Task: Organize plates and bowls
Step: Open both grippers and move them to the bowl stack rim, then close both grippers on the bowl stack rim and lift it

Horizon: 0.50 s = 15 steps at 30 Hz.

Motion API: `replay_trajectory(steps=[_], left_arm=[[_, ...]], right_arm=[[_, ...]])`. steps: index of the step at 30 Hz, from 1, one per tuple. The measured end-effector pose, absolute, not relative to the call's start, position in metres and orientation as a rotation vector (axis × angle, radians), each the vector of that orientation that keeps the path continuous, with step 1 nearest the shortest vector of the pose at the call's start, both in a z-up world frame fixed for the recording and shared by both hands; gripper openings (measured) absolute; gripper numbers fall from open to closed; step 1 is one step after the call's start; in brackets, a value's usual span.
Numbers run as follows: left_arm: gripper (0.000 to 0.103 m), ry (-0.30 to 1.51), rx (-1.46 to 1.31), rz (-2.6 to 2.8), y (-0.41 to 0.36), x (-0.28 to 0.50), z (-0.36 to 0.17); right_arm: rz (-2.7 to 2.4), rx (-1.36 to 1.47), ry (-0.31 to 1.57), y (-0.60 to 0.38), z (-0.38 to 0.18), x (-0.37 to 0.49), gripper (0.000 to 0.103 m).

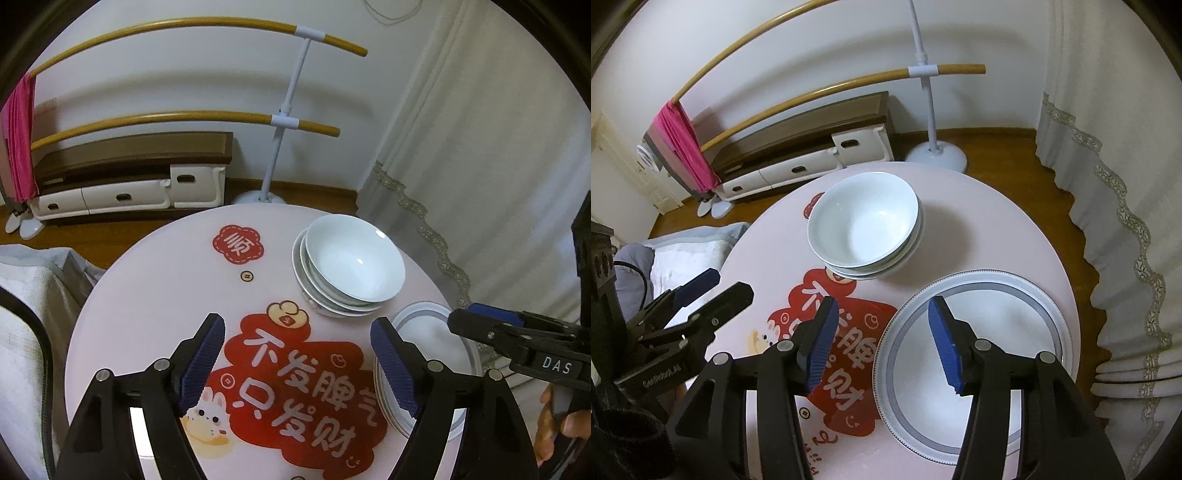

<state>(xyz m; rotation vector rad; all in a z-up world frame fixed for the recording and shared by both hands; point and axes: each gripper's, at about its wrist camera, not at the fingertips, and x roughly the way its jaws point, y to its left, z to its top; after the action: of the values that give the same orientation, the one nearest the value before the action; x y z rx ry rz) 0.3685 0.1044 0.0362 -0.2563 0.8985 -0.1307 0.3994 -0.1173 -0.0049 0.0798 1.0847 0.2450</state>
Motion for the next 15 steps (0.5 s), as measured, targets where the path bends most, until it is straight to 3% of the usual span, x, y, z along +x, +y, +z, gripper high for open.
replay_trajectory(steps=[15], left_arm=[[0.078, 0.929, -0.183, -0.129, 0.098, 0.434, 0.011]], right_arm=[[0.148, 0.166, 1.137, -0.122, -0.027, 0.435, 0.052]])
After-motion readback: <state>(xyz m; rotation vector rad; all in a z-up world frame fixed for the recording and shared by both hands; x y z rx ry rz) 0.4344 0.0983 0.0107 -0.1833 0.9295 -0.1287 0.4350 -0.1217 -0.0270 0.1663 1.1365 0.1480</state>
